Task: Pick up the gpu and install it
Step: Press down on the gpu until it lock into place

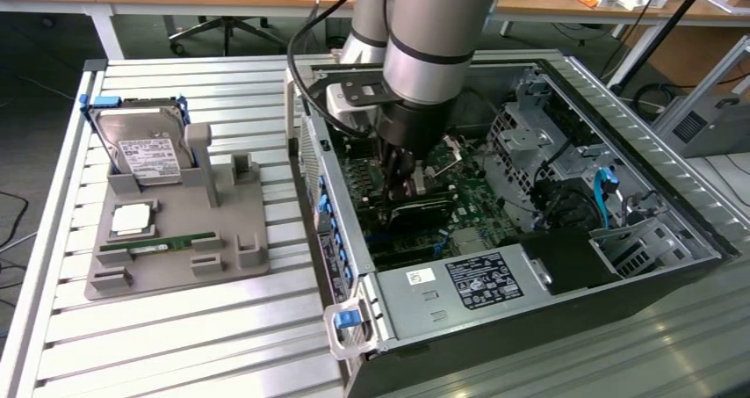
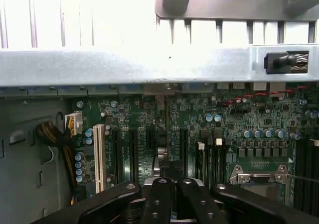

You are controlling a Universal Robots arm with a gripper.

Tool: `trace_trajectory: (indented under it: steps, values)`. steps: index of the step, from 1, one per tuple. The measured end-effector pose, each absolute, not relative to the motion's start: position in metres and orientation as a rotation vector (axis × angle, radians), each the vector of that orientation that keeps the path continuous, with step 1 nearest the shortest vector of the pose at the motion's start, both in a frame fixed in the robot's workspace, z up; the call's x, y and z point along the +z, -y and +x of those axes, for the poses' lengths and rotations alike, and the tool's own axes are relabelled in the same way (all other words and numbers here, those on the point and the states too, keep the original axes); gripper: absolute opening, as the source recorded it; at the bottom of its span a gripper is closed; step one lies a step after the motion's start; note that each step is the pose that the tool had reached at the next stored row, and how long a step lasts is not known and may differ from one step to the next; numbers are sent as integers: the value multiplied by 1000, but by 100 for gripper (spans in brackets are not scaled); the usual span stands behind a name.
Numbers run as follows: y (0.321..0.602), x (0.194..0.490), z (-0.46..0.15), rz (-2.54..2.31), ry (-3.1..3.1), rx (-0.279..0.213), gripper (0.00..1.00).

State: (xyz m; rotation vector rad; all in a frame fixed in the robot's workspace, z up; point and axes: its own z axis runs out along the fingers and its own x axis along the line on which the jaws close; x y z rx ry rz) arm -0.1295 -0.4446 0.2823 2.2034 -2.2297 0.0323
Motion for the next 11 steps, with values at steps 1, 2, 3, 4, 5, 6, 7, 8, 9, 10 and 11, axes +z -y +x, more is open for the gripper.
trace_trajectory:
  steps: [1, 2, 3, 4, 5, 6, 7, 8, 9, 10, 11]
  values:
    - [445, 282, -131, 2203, 2230, 32, 11]
    - [445, 282, -132, 2203, 2230, 32, 11]
    - [445, 281, -133, 2203, 2230, 32, 11]
    - [445, 281, -134, 2204, 2230, 32, 11]
    - [445, 280, -135, 2203, 2230, 32, 11]
    - [445, 280, -137, 2203, 2230, 32, 11]
    - [445, 279, -138, 2203, 2230, 32, 11]
    - [445, 279, -138, 2203, 2230, 32, 11]
    - [445, 278, -139, 2203, 2230, 32, 11]
    - [445, 278, -140, 2203, 2230, 32, 11]
    - [445, 278, -140, 2203, 2229, 32, 11]
